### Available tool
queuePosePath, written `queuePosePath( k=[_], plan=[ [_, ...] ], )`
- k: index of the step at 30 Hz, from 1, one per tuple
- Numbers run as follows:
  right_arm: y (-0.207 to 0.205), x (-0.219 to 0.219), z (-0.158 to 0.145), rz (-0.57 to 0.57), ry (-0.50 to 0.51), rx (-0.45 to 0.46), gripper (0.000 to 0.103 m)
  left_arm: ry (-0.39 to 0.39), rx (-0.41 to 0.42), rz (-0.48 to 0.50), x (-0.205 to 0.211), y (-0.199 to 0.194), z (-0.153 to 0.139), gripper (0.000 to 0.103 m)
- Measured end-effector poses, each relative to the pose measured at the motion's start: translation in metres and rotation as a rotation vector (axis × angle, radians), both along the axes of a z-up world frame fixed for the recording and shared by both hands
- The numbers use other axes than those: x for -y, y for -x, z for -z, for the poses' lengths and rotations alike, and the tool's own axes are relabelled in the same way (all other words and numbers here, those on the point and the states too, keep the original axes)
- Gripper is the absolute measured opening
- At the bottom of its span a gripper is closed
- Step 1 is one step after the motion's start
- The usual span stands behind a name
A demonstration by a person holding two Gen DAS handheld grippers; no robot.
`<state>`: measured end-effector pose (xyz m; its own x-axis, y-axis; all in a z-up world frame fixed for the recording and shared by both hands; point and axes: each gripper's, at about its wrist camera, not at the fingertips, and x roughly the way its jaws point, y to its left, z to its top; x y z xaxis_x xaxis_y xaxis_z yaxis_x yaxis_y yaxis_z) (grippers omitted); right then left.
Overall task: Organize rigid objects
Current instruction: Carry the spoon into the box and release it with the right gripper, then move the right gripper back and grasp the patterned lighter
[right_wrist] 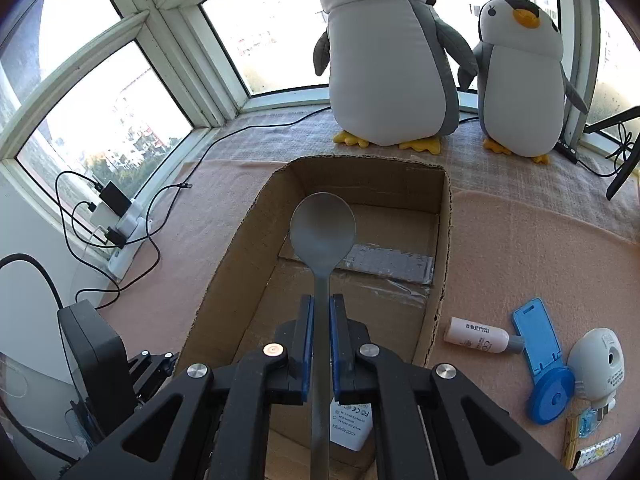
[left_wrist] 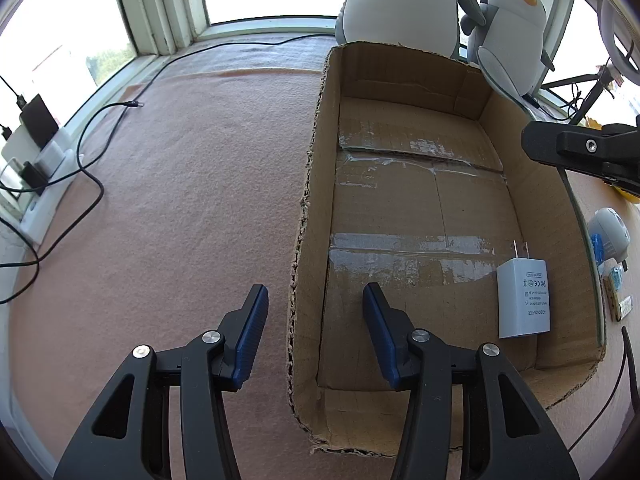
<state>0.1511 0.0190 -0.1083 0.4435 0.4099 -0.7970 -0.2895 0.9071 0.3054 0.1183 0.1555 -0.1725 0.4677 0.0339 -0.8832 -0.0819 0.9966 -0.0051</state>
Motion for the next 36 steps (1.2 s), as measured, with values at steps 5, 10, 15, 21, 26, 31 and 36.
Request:
queuePosePath(
  k=[5, 10, 15, 21, 26, 31, 36],
  plan=[
    [-0.007, -0.004, 0.018, 0.025, -0.011, -0.051, 0.007, 0.000, 0.000, 0.000, 0.000, 0.000, 0.000, 0.049],
    [-0.009, -0.009, 0.026, 0.017, 0.010, -0.068, 0.007, -0.001, 0.000, 0.000, 0.000, 0.000, 0.000, 0.049],
    [-0.004, -0.008, 0.022, 0.024, 0.020, -0.048, 0.051, -0.002, 0.001, 0.000, -0.001, 0.000, 0.000, 0.049],
    [0.004, -0.004, 0.009, 0.007, 0.029, -0.010, 0.051, -0.006, 0.002, 0.000, 0.000, 0.000, 0.000, 0.049],
    [0.014, 0.012, -0.003, 0.003, 0.004, -0.002, 0.051, -0.012, 0.001, 0.002, 0.001, 0.000, 0.000, 0.049],
    [0.032, 0.044, -0.024, -0.001, -0.041, 0.035, 0.051, -0.013, 0.001, 0.003, 0.001, -0.001, 0.000, 0.049],
    [0.050, 0.091, -0.042, 0.022, -0.055, 0.058, 0.051, -0.013, 0.002, 0.001, 0.001, 0.000, 0.000, 0.049]
  ],
)
